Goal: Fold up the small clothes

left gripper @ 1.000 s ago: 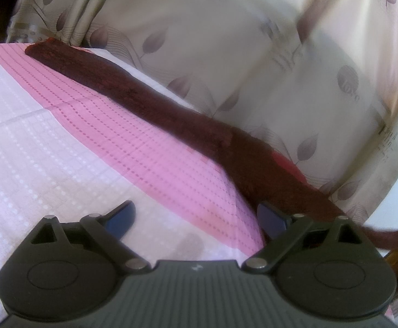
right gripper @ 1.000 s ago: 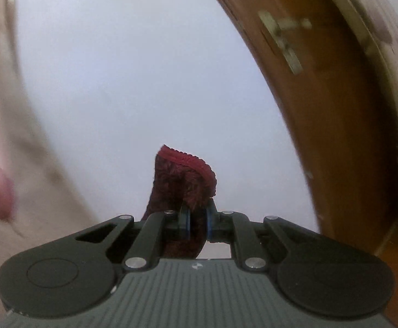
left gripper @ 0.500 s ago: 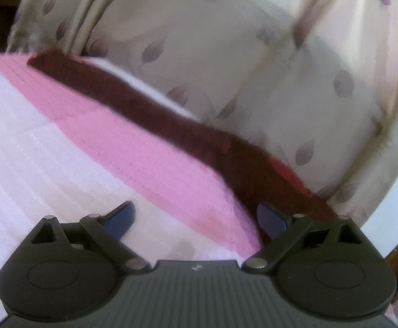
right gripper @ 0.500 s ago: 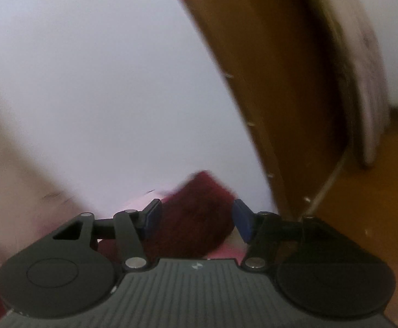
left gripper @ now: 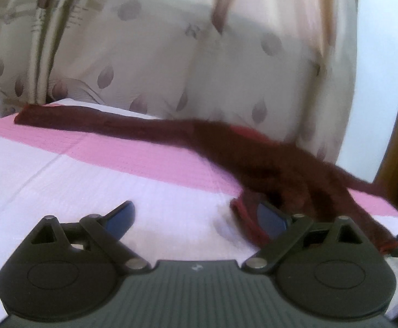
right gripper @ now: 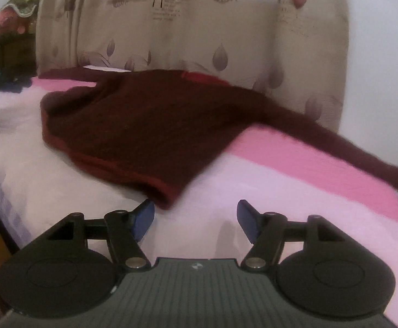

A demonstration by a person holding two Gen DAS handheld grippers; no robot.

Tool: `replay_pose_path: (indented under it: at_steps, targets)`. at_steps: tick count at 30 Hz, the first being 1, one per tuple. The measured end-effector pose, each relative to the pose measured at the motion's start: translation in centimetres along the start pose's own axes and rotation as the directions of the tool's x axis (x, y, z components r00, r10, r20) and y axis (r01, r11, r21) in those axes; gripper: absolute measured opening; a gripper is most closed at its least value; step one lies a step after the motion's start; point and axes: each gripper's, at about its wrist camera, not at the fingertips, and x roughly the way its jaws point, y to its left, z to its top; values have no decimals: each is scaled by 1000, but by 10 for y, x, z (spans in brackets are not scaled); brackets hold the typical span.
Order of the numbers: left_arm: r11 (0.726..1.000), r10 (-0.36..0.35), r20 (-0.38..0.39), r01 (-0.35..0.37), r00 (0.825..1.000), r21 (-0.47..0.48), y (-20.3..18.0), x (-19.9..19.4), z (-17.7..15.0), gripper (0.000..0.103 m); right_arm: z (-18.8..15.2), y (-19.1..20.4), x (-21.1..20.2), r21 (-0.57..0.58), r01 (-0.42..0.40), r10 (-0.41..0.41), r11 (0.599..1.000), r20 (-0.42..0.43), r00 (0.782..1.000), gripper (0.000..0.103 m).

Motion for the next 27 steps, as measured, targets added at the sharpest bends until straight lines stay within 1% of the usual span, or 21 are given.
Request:
replay_pose_path:
  at_steps: [2,3,5,6,7,8,9,11,12,13,14,15,16,17,18,20,22,23,24,26,27]
  targets:
    - [1000,-9,6,9,1000,-16,0,-5,-4,97,1,4,9,83,-8,9,997,-10,1000,66]
    - [1000,-13,13,14,1000,-17,-2,-8,-6,97,-2,0,15,113,6,-3,994,-29,1000,62]
    - [1000,-21,24,21,999,-11,-4,-10,-8,97,-5,-1,20,205,14,-10,979,-19,1000,59]
    - [1000,-25,27,25,999,-6,-6,-10,-9,97,-3,-3,23,269,17,-16,963,-3,1000,54]
    - [1000,-31,25,31,999,-2,-9,-9,-11,97,-5,-6,28,328,21,-25,944,8,1000,52]
    - [999,-41,17,41,999,3,-12,-7,-11,97,-4,-6,30,383,31,-39,923,14,999,52]
    - [999,-49,13,49,999,7,-13,-6,-13,97,-1,-7,34,412,56,-61,910,-1,998,52]
    - [998,-51,8,51,999,26,-18,-1,-15,97,-3,-1,48,405,107,-89,908,-61,994,52]
    - [998,-46,2,46,999,53,-20,1,-15,97,-3,6,49,381,111,-101,918,-48,994,52]
    - [995,-40,0,39,999,86,-22,4,-16,97,-4,14,49,344,101,-92,934,-40,995,52]
    - [990,-28,0,28,1000,138,-26,6,-16,97,-6,20,49,305,88,-82,948,-30,996,48]
    - [982,-20,1,19,1000,190,-29,7,-15,97,-8,25,49,268,90,-87,959,-24,996,28]
    - [967,-21,10,18,1000,256,-33,8,-14,97,-9,25,47,252,101,-99,962,-20,995,11]
    - [945,-28,25,19,999,327,-36,7,-13,97,-5,22,43,253,104,-106,962,-5,994,9]
    - [923,-34,37,17,999,385,-38,6,-12,97,-1,18,34,246,122,-131,962,23,991,4]
    - [869,-64,25,43,998,493,-38,9,-9,97,14,7,8,247,143,-172,959,99,980,4]
    - [834,-108,-29,107,994,541,-35,14,-6,97,34,-4,-23,259,143,-192,955,176,965,4]
    - [831,-131,-54,139,990,539,-34,17,-5,97,44,-8,-35,257,150,-208,955,215,954,4]
    - [838,-149,-81,169,985,519,-34,21,-3,97,53,-13,-45,265,149,-214,953,240,947,4]
    - [855,-188,-122,224,974,467,-37,28,-1,97,68,-25,-56,297,114,-196,948,262,945,4]
    - [857,-206,-127,242,970,455,-40,30,-1,97,74,-28,-59,306,101,-188,947,269,945,4]
